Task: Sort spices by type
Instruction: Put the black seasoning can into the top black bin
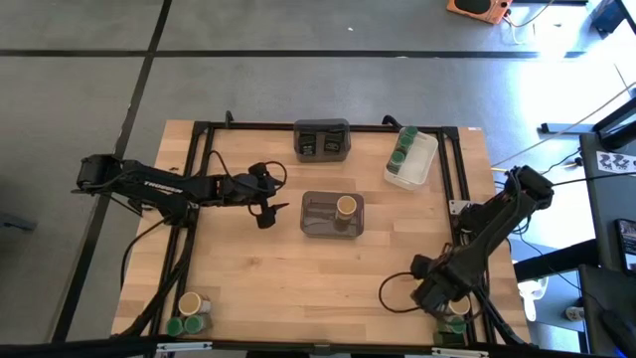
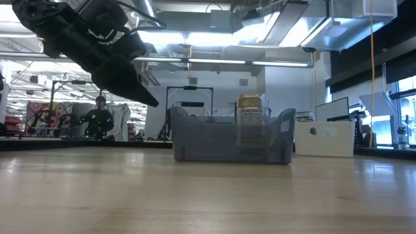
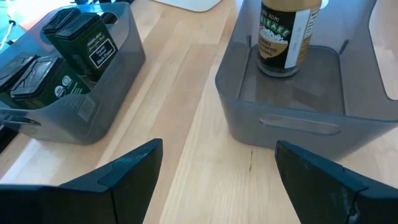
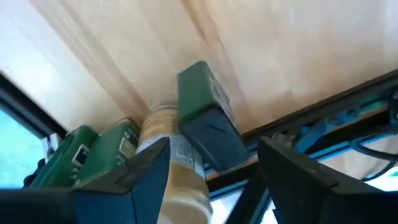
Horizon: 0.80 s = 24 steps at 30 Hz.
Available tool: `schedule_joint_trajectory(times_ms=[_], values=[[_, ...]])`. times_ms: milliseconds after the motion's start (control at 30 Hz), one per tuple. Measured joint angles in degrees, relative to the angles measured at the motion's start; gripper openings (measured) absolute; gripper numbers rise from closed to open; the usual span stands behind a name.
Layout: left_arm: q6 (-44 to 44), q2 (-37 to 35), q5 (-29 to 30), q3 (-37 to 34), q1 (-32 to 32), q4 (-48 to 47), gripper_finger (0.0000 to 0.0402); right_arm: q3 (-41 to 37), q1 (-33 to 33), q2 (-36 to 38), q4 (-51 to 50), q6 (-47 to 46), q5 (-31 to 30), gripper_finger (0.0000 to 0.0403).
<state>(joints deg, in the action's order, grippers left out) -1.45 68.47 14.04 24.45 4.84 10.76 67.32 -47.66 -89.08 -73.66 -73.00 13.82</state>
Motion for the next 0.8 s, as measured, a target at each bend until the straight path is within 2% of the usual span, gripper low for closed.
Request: schedule_joint_trajectory(times_ms=[133,333,667,800], values=[[0.09,0.00,0.00,0.00,0.00,-1.42,0.0310,-0.95,-0.01,-1.51,2.14,2.17,2.30,0.0241],[0.07,0.00,0.00,0.00,0.00,-1.57,0.0310,-1.10,-1.19,-3.77,1.55,4.55,2.26,0.0241],[0.48,0.00,0.00,0.00,0.00,-1.59,0.0310,-1.10,-1.35,-8.46,2.11,10.79,-0.32,0.0241],[0.89,0.00,0.00,0.00,0.00,-1.59,0.0310,-1.10,-1.33,-8.79,2.27,11.88,-0.32,0.0213]])
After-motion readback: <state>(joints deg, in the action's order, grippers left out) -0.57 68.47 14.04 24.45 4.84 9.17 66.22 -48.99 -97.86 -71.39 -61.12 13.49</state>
